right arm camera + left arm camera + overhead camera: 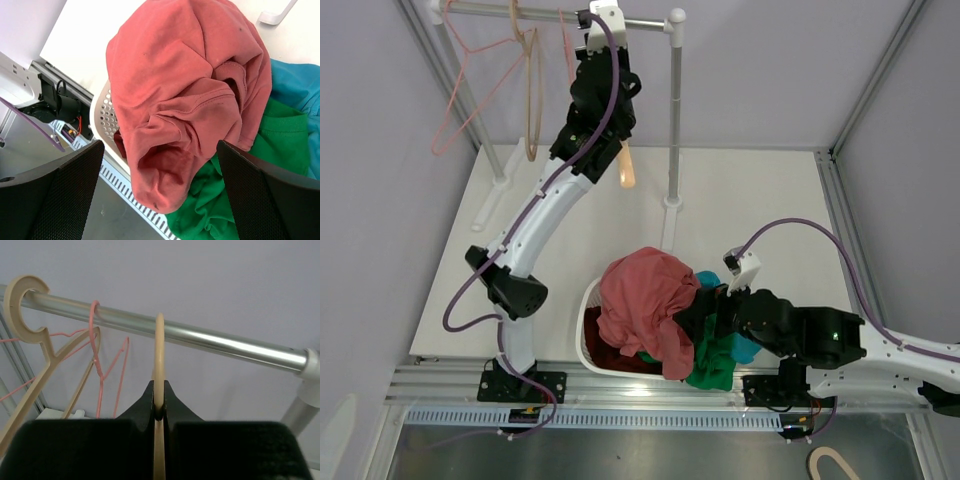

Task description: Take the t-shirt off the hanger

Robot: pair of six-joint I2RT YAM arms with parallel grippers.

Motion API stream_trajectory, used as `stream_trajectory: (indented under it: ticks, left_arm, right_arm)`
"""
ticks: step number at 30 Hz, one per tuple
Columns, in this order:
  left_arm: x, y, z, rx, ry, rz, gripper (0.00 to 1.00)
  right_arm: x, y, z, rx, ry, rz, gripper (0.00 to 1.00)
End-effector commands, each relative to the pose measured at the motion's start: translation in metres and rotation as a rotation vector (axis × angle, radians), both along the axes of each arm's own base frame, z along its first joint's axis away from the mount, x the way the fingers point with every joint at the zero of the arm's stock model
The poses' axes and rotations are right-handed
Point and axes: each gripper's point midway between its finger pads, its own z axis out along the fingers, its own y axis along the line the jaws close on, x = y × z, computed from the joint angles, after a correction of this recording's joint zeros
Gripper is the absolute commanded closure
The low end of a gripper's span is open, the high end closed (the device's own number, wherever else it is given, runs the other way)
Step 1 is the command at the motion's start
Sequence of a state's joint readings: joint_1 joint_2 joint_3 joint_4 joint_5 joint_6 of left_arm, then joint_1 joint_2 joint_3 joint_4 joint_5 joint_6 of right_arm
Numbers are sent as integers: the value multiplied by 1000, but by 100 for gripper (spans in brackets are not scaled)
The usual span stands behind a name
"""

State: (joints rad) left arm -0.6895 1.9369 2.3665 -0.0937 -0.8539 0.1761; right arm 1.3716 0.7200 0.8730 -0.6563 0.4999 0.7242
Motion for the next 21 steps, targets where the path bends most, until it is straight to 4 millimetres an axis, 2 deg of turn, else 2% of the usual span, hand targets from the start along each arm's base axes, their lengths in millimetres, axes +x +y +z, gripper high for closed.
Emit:
stream_trajectory:
  ticks: [1, 3, 7, 9, 10, 13, 21]
  left_arm:
    - [9, 20, 35, -94, -123, -39, 99]
    - [21, 26, 31, -113, -127, -55, 99]
    - [40, 21, 25, -200, -123, -212, 99]
    - [49, 21, 18, -211, -110, -256, 99]
    - [52, 26, 22, -219, -121, -267, 99]
    - [64, 24, 17, -205, -132, -306, 99]
    - [73, 20, 10, -205, -118, -358, 99]
  right_arm:
    - [5, 2, 8, 40, -31, -26, 1]
    - [5, 3, 8, 45, -31, -23, 0]
    - [5, 0, 8, 47, -34, -27, 1]
    - [5, 0, 8, 48, -36, -28, 1]
    - [5, 0, 8, 51, -36, -28, 1]
    - [6, -1, 9, 54, -38, -31, 1]
    - [5, 0, 7, 58, -40, -25, 0]
